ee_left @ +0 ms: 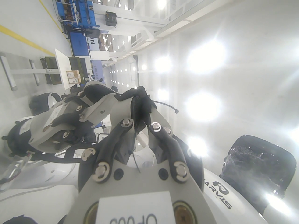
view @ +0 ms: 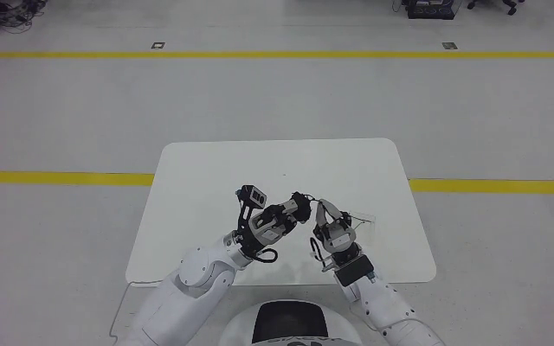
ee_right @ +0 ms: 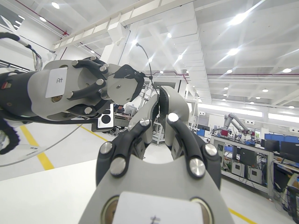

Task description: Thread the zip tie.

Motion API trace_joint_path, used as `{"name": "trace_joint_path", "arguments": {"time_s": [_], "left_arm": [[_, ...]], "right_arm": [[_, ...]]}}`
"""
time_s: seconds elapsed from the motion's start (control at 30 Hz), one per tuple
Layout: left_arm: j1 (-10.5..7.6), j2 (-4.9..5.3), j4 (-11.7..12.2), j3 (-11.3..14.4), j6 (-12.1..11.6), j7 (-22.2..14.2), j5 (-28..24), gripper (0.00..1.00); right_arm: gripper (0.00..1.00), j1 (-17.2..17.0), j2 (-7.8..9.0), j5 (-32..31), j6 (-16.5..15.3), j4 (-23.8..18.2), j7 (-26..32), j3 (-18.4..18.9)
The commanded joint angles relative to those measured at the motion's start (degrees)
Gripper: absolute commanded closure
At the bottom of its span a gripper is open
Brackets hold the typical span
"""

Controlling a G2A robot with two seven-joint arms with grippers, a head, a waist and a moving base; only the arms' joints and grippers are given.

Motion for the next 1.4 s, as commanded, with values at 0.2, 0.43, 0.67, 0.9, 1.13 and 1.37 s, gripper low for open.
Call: {"name": "trace_joint_path", "arguments": {"time_s": [0.2, 0.43, 0.67, 0.9, 1.13, 1.37], "left_arm": [[0.0, 0.0, 0.0, 0.0, 0.0, 0.0, 0.0, 1.0], [0.0, 0.0, 0.0, 0.0, 0.0, 0.0, 0.0, 1.0], [0.0, 0.0, 0.0, 0.0, 0.0, 0.0, 0.0, 1.0], [0.0, 0.0, 0.0, 0.0, 0.0, 0.0, 0.0, 1.0], [0.0, 0.0, 0.0, 0.0, 0.0, 0.0, 0.0, 1.0], [0.0, 0.0, 0.0, 0.0, 0.0, 0.0, 0.0, 1.0]], "right_arm": [[1.0, -0.18, -0.04, 0.01, -0.09, 0.17, -0.09, 0.53], [1.0, -0.38, -0.06, 0.06, -0.11, 0.19, -0.17, 1.02], [1.0, -0.62, -0.08, 0.1, -0.16, 0.14, -0.19, 1.47], [1.0, -0.75, -0.12, 0.19, -0.25, 0.23, -0.12, 1.9], [1.0, -0.83, -0.19, 0.2, -0.35, 0.24, -0.1, 2.12], [1.0, -0.97, -0.23, 0.24, -0.34, 0.23, -0.19, 2.44]]}}
